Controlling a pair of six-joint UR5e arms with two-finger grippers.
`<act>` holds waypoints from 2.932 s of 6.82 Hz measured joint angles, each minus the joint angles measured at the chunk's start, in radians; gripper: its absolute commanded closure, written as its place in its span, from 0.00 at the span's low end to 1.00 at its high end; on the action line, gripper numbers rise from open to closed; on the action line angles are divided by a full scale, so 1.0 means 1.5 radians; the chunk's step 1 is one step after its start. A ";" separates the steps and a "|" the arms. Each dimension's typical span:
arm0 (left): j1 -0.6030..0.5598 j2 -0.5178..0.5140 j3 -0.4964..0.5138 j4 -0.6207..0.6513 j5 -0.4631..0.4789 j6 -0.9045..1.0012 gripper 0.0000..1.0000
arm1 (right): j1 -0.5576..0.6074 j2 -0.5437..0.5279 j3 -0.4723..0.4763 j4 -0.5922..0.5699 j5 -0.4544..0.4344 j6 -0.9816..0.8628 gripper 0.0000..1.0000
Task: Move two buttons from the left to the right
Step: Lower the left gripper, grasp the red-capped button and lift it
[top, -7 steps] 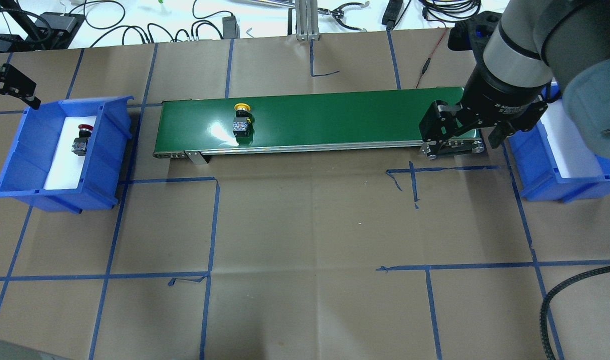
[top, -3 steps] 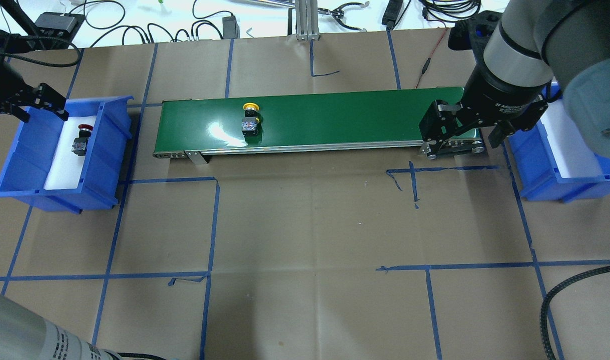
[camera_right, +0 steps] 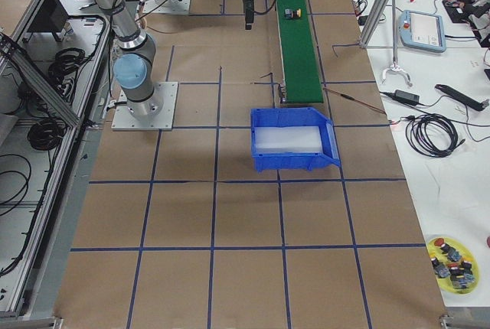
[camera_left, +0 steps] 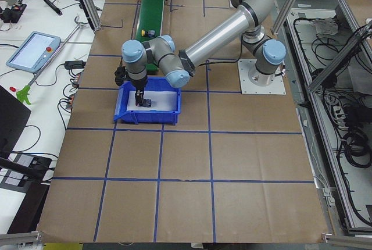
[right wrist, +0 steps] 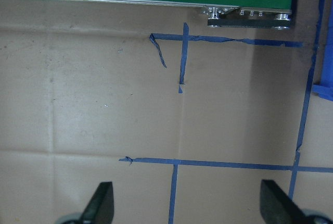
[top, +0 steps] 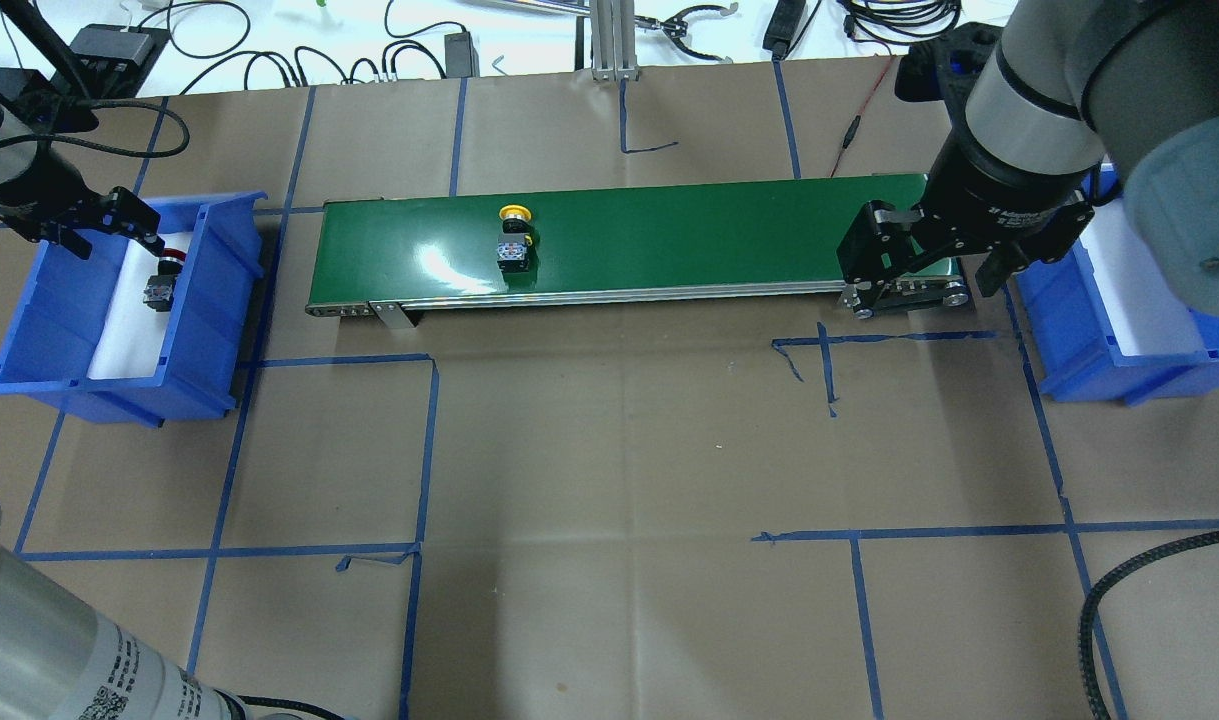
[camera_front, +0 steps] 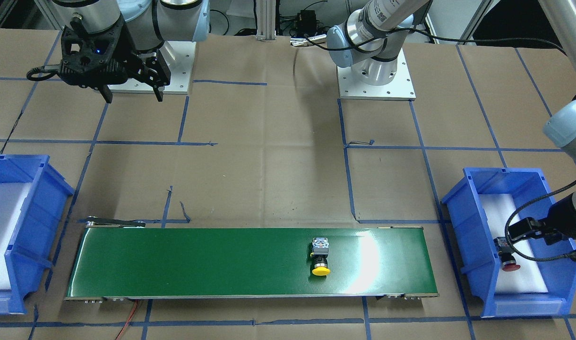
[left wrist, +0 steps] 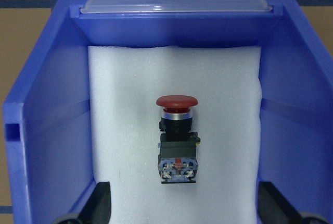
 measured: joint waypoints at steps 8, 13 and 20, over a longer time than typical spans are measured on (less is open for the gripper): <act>-0.004 -0.072 -0.001 0.061 0.002 -0.005 0.19 | 0.000 0.000 0.002 0.000 0.000 0.000 0.00; -0.007 -0.072 0.004 0.055 0.000 -0.017 1.00 | 0.000 -0.001 0.002 0.000 0.000 0.000 0.00; -0.009 0.122 0.047 -0.175 0.015 -0.022 1.00 | 0.001 0.000 0.007 -0.010 0.002 0.000 0.00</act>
